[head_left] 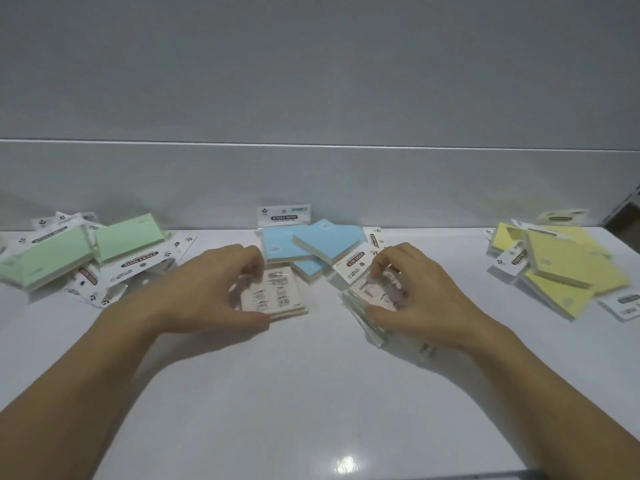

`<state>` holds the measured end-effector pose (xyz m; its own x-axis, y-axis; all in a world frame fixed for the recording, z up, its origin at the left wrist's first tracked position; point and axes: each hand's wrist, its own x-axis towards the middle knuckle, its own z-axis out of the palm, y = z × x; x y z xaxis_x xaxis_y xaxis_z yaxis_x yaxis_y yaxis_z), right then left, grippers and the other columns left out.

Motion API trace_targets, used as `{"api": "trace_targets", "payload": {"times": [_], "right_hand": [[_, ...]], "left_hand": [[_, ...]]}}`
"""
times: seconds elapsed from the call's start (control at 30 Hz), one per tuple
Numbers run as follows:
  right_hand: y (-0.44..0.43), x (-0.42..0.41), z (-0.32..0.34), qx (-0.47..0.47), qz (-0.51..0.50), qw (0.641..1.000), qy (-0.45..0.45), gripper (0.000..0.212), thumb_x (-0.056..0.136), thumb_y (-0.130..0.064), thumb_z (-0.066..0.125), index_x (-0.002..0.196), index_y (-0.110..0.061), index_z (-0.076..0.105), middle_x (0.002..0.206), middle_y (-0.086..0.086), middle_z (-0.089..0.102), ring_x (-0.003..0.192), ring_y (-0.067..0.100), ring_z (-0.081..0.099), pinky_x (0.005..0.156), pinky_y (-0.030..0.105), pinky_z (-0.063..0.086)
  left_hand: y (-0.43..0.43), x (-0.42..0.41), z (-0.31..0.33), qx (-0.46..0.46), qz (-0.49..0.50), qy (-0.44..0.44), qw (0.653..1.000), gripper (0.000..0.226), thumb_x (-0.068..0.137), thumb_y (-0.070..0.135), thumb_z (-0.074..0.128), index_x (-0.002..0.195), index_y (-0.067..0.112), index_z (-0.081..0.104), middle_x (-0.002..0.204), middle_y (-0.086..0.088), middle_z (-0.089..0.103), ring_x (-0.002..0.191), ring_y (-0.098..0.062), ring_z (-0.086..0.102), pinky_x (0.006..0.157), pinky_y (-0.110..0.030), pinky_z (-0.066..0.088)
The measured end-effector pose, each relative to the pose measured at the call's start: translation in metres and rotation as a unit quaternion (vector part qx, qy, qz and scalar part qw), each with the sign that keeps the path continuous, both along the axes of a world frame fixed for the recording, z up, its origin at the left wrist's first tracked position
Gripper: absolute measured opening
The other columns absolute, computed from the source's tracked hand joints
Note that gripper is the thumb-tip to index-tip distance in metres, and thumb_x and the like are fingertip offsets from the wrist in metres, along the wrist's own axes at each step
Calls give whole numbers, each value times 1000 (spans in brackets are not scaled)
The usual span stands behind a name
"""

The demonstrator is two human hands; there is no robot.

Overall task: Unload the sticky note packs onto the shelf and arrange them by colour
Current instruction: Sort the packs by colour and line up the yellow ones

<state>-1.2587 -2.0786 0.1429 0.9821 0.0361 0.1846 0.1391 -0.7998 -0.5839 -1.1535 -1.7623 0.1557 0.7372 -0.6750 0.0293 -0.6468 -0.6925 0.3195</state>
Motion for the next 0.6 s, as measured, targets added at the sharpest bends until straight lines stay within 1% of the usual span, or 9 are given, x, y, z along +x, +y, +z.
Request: {"api": "trace_targets", "payload": {"times": [0.07,0.13,0.23,0.3,0.33,0.4,0.43,0.5,0.6], "right_hand": [[-2,-1,3,61,2,998,-16,28,70,-42,69,94,-36,58,106,-16,59,107,7,59,75,23,47],[-3,-1,8,154,-3,988,-12,19,76,-31,67,94,-30,61,106,-9,65,106,12,64,74,33,56],[-2,0,16,266,5,964,-23,16,82,-20,64,97,-14,62,103,-1,70,98,17,69,75,41,57],[-1,-1,22,313,13,949,-45,17,83,-13,59,99,-6,59,100,0,70,92,18,69,73,38,56],[0,-2,25,346,16,937,-43,17,84,-13,57,99,-5,58,98,1,69,87,19,68,70,35,55],[1,-4,29,449,12,894,-2,18,86,-19,53,99,-7,57,95,7,66,80,24,65,65,33,54],[0,-5,30,507,7,861,39,22,86,-24,53,101,-9,59,96,11,67,80,27,66,64,35,55],[-3,-5,31,585,-10,801,125,36,86,-38,57,108,-11,68,102,17,71,86,33,70,73,41,60],[-10,-4,27,625,11,760,179,60,85,-50,59,126,-8,71,124,28,66,106,43,65,105,56,45]], "left_hand": [[8,-2,6,-11,-23,34,999,47,68,69,65,99,36,51,97,22,59,96,3,52,69,-17,40],[11,-1,9,-41,-41,81,995,38,77,70,54,100,40,52,99,20,63,93,-5,57,71,-21,43],[9,1,5,-131,-64,164,976,40,92,64,36,106,34,58,97,9,66,87,-14,59,73,-29,45],[3,0,-1,-251,-77,246,933,46,98,58,34,105,25,64,91,-4,66,76,-16,59,70,-28,48],[-1,-2,-5,-316,-62,301,897,50,97,58,36,107,21,67,88,-9,67,72,-18,59,67,-27,50],[-11,-5,-13,-397,-13,402,825,55,92,64,43,110,21,73,89,-17,71,71,-25,61,61,-29,53],[-16,-7,-17,-409,6,425,808,57,89,67,47,110,21,74,92,-21,72,72,-30,62,60,-32,54],[-24,-11,-22,-422,12,447,789,62,87,72,54,110,18,75,94,-24,73,71,-35,66,58,-36,55],[-31,-16,-22,-444,0,462,768,59,93,64,54,110,11,73,94,-29,72,71,-41,69,58,-38,56]]}}
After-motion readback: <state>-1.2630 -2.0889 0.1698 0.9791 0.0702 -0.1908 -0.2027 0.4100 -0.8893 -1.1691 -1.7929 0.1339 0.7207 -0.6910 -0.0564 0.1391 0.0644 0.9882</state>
